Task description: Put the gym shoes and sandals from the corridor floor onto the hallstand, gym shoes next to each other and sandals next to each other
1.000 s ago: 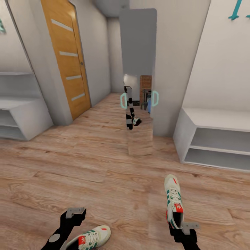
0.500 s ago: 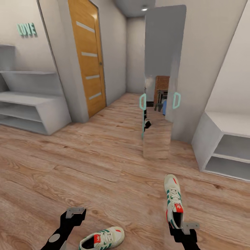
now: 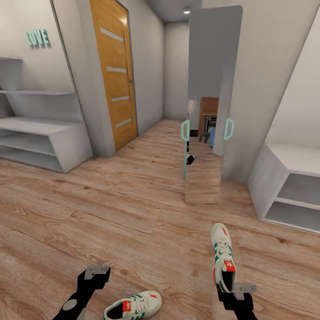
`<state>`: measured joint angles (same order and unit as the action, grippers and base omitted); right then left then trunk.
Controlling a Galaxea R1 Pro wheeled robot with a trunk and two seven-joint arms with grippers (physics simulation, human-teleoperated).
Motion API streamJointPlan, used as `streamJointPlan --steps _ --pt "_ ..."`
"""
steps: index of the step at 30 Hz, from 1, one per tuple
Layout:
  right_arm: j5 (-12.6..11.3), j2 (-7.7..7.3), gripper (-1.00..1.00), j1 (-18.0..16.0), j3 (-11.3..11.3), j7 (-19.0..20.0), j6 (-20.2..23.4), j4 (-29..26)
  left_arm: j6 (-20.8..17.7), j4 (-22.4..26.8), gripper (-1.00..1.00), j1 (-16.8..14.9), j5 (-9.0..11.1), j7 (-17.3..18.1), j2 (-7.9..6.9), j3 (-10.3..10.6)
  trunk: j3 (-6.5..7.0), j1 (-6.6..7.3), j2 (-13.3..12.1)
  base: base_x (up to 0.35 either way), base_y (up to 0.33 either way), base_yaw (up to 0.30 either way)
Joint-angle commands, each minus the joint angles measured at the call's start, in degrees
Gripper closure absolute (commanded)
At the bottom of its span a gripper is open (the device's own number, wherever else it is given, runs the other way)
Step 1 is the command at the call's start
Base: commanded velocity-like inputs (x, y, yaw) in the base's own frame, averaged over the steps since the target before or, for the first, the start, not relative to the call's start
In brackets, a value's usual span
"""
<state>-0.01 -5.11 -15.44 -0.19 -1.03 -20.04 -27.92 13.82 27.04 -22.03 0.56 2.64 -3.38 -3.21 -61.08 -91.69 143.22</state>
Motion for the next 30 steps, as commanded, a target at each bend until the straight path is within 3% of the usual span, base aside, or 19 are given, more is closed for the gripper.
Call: streamJointPlan --steps 1,16,19,22,23,25,26,30 --pt "0.0 -0.03 1.00 0.0 0.0 -0.1 -0.2 0.0 0.2 0.0 -1.00 0.0 0.1 0.2 0.03 -0.2 -0.05 0.01 0.0 0.030 0.000 0.000" --pt "0.0 -0.03 1.00 0.0 0.0 -0.2 -0.1 -0.1 0.2 0.2 -1.00 0.0 -0.6 1.0 -0.45 0.3 -0.05 0.01 0.0 0.077 0.036 0.000" --pt "0.0 -0.08 1.00 0.0 -0.1 -0.2 -0.1 -0.2 0.1 0.1 -1.00 -0.1 -1.4 3.1 -0.99 0.4 -0.05 0.01 0.0 0.003 0.002 0.000" --pt "-0.1 -0.20 1.00 0.0 -0.2 -0.1 -0.1 -0.9 0.0 0.1 -1.00 -0.2 -3.4 8.3 -3.15 0.4 -0.05 0.01 0.0 0.001 0.001 0.000" --pt "-0.1 -0.25 1.00 0.0 -0.2 -0.1 0.0 -1.7 0.0 0.0 -1.00 -0.3 -4.7 12.0 -4.84 0.3 -0.05 0.01 0.0 0.000 0.000 0.000" --pt "-0.1 -0.28 1.00 0.0 -0.2 -0.1 0.1 -2.9 -0.1 0.0 -1.00 -0.4 -5.9 16.2 -6.62 0.2 -0.05 0.01 0.0 0.000 0.000 0.000" --pt "-0.1 -0.27 1.00 0.0 -0.2 -0.2 0.3 -4.5 -0.2 0.0 -1.00 -0.6 -6.8 20.4 -8.27 0.1 -0.05 0.01 0.0 0.000 0.000 0.000" --pt "-0.1 -0.27 1.00 0.0 -0.2 -0.2 1.5 -9.3 -0.5 0.0 -1.00 -0.9 -8.0 28.9 -11.28 0.2 -0.05 0.01 0.0 0.000 0.000 0.000"
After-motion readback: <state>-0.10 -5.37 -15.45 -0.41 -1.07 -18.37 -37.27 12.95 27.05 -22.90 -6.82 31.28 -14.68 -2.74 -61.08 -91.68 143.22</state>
